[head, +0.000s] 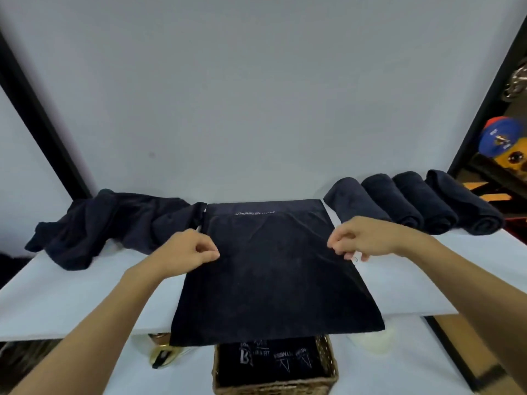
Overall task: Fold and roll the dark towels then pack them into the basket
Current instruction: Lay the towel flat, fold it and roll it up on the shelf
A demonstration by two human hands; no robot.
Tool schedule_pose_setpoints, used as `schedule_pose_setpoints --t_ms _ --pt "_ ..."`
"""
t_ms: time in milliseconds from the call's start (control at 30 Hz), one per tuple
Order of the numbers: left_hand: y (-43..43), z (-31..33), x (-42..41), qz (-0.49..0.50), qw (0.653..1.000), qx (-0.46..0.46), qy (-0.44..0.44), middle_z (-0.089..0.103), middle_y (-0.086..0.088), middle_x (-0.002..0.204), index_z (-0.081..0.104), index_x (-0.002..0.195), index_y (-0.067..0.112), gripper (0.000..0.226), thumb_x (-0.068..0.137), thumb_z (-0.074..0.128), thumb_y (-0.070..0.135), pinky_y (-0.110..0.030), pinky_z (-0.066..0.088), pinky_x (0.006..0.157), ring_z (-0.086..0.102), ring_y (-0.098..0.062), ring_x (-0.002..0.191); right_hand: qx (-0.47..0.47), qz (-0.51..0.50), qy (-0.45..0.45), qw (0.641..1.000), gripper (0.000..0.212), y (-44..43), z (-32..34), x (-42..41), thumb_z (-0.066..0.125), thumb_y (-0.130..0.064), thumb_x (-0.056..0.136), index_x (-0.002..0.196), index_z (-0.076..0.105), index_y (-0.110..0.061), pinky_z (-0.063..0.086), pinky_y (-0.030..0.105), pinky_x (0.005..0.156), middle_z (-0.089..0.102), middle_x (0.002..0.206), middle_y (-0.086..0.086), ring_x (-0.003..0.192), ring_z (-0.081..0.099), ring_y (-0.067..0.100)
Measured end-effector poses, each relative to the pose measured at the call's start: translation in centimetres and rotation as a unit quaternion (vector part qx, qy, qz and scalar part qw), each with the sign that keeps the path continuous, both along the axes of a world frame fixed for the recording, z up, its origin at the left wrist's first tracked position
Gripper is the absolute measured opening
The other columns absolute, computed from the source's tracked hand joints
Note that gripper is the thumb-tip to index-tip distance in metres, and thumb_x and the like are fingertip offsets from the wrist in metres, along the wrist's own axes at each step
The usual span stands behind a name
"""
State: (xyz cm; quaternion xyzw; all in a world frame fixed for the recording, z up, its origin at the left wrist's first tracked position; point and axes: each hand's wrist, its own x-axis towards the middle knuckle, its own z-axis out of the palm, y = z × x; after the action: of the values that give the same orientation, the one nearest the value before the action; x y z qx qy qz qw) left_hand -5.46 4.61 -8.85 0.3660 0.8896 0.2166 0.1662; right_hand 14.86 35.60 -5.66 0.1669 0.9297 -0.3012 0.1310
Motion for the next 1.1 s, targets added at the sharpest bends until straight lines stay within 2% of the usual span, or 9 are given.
schedule_pose_setpoints --t_ms 100,233,300,367,433,667,767,967,1100 --pt "3.3 -1.2 -2.7 0.115 0.991 0.022 0.062 0.065 0.006 0.116 0.065 0.116 0.026 0.027 0.09 0.064 0.032 -0.032 0.047 0.091 0.061 -0.016 0.108 -0.01 -0.116 0.08 0.99 0.021 1.0 -1.7 -3.9 0.054 -0.017 0.096 0.116 0.06 -0.016 0.047 0.023 0.054 0.064 0.087 -0.002 0.075 0.066 0.016" --pt "6.4 -2.1 -4.9 0.189 0.978 -0.063 0.063 0.057 -0.008 0.125 0.05 0.13 0.016 0.048 0.089 0.063 0.039 -0.04 0.048 0.084 0.056 -0.031 0.112 -0.012 -0.194 0.074 0.978 0.024 1.9 -3.9 -7.9 0.055 -0.022 0.095 0.116 0.054 -0.011 0.046 0.03 0.054 0.063 0.087 0.01 0.067 0.059 0.022" --pt "7.3 -2.3 -5.5 0.207 0.973 -0.08 0.058 0.058 -0.008 0.115 0.053 0.118 0.013 0.044 0.087 0.067 0.04 -0.037 0.045 0.075 0.057 -0.03 0.102 0.021 -0.192 0.071 0.979 0.015 2.2 -4.6 -9.3 0.06 -0.024 0.092 0.089 0.054 -0.01 0.045 0.033 0.062 0.059 0.078 0.007 0.067 0.056 0.023" --pt "7.8 -2.3 -6.4 0.226 0.971 -0.057 0.05 0.061 -0.008 0.099 0.056 0.09 0.014 0.031 0.081 0.074 0.038 -0.034 0.043 0.066 0.057 -0.025 0.085 0.026 -0.188 0.063 0.98 0.037 2.6 -4.7 -10.5 0.063 -0.022 0.089 0.063 0.038 -0.013 0.036 0.031 0.057 0.042 0.061 0.002 0.055 0.041 0.018" --pt "7.8 -2.3 -7.0 0.231 0.971 -0.035 0.051 0.059 -0.006 0.078 0.045 0.064 0.018 0.04 0.075 0.08 0.036 -0.032 0.04 0.059 0.055 -0.022 0.07 0.029 -0.19 0.052 0.98 0.042 3.0 -4.2 -11.2 0.064 -0.02 0.088 0.059 0.034 -0.013 0.034 0.03 0.055 0.039 0.058 0.002 0.053 0.037 0.018" --pt "7.3 -2.2 -7.8 0.21 0.975 0.044 0.051 0.065 -0.001 0.083 0.063 0.076 0.018 0.015 0.076 0.078 0.014 -0.037 0.055 0.074 0.066 -0.022 0.077 -0.082 -0.196 0.067 0.975 0.003 4.7 -3.0 -11.5 0.061 -0.006 0.082 0.084 0.062 -0.005 0.028 0.028 0.049 0.04 0.067 0.011 0.061 0.036 0.023" --pt "7.2 -2.3 -8.3 0.214 0.975 0.064 0.014 0.066 -0.003 0.092 0.067 0.088 0.021 0.018 0.077 0.072 0.007 -0.029 0.054 0.068 0.064 -0.017 0.077 -0.146 -0.214 0.061 0.964 0.033 5.5 -3.0 -11.6 0.067 -0.004 0.082 0.114 0.06 0.002 0.028 0.022 0.043 0.037 0.065 0.004 0.053 0.031 0.014" --pt "7.3 -0.5 -9.0 0.242 0.933 0.261 -0.058 0.068 -0.005 0.084 0.067 0.113 0.023 0.032 0.084 0.063 0.01 -0.031 0.053 0.08 0.066 -0.017 0.082 -0.163 -0.241 0.058 0.955 0.005 6.8 -1.3 -12.1 0.066 -0.007 0.086 0.084 0.062 -0.007 0.029 0.02 0.041 0.044 0.062 0.004 0.045 0.033 0.01" --pt "9.1 0.2 -11.0 0.281 0.895 0.341 -0.056 0.062 -0.004 0.085 0.063 0.116 0.025 0.031 0.092 0.054 0.01 -0.033 0.055 0.075 0.062 -0.016 0.075 -0.105 -0.275 0.114 0.949 0.008 8.0 -0.1 -13.3 0.067 -0.009 0.087 0.092 0.064 -0.004 0.037 0.022 0.046 0.046 0.063 0.004 0.056 0.041 0.013"
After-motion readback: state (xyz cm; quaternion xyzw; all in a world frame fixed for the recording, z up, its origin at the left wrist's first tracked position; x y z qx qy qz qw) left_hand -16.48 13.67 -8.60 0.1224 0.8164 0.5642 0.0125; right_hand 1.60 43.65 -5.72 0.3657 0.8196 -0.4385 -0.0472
